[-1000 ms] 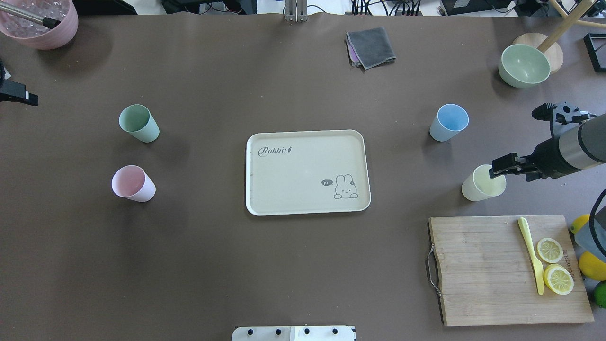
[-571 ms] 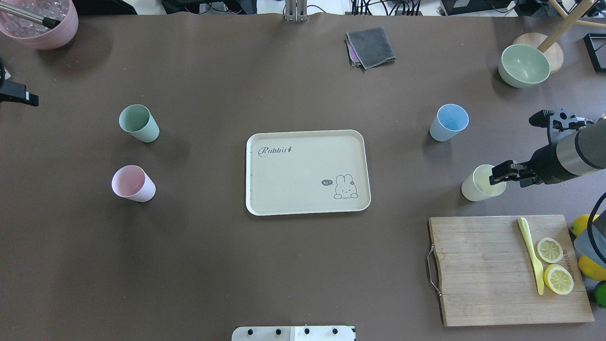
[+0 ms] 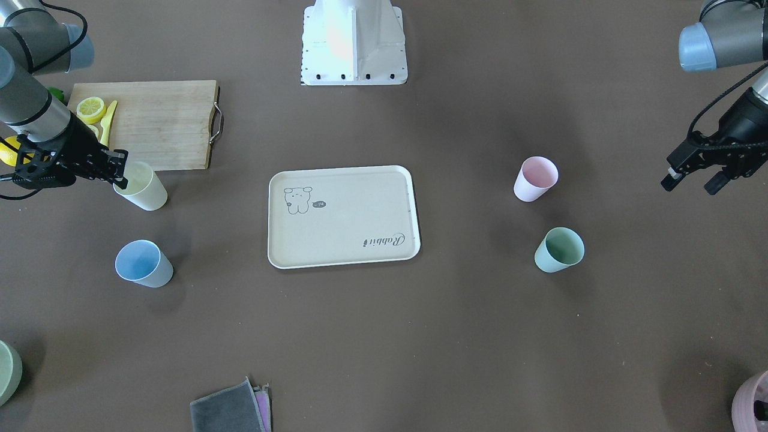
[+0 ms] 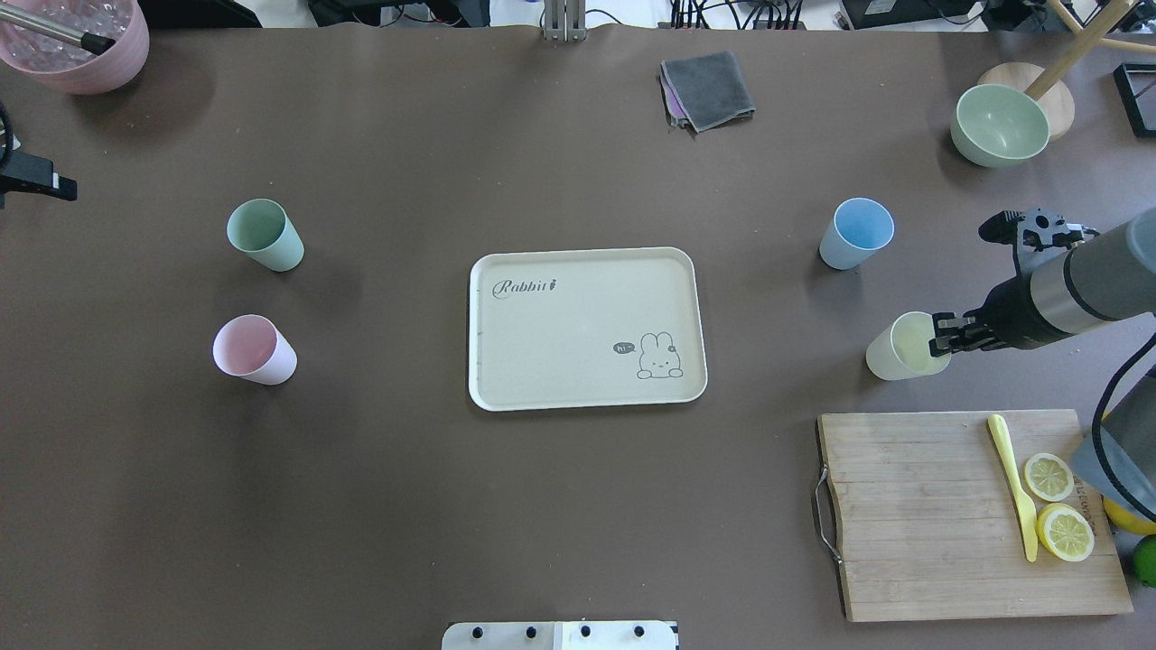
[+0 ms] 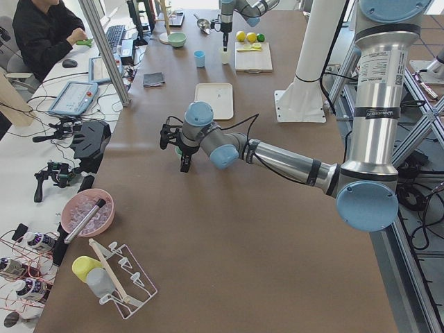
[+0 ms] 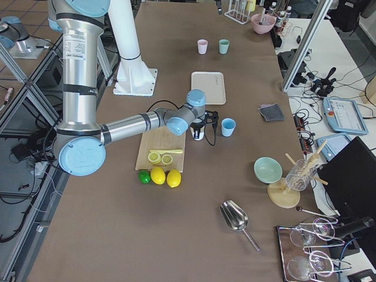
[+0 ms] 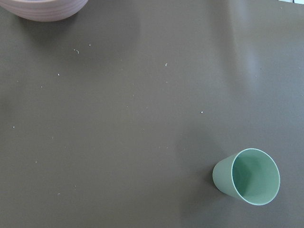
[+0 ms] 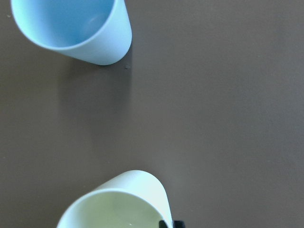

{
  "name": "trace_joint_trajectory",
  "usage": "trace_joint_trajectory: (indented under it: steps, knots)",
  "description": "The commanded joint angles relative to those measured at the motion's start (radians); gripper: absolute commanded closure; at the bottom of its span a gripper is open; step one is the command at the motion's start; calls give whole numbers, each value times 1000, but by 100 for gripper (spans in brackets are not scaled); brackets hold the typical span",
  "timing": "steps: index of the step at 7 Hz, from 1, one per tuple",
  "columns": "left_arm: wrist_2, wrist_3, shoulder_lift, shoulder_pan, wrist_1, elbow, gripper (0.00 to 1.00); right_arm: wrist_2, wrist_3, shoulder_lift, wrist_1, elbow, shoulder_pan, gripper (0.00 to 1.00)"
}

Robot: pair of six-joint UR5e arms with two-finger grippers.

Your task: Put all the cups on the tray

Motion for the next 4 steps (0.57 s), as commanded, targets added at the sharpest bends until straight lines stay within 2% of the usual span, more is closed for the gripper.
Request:
trace_joint_trajectory:
  steps: [1,2,4]
  knots:
    - [-1,-66,-24,43,2,-6,2,3,22,112,-116,9,8,100]
    - [5,-146,-37,100,-1,-15,2,3,22,157,-199,38,11,100]
    - [118,-287,-21,260,-79,-40,2,5,22,218,-383,137,26,100]
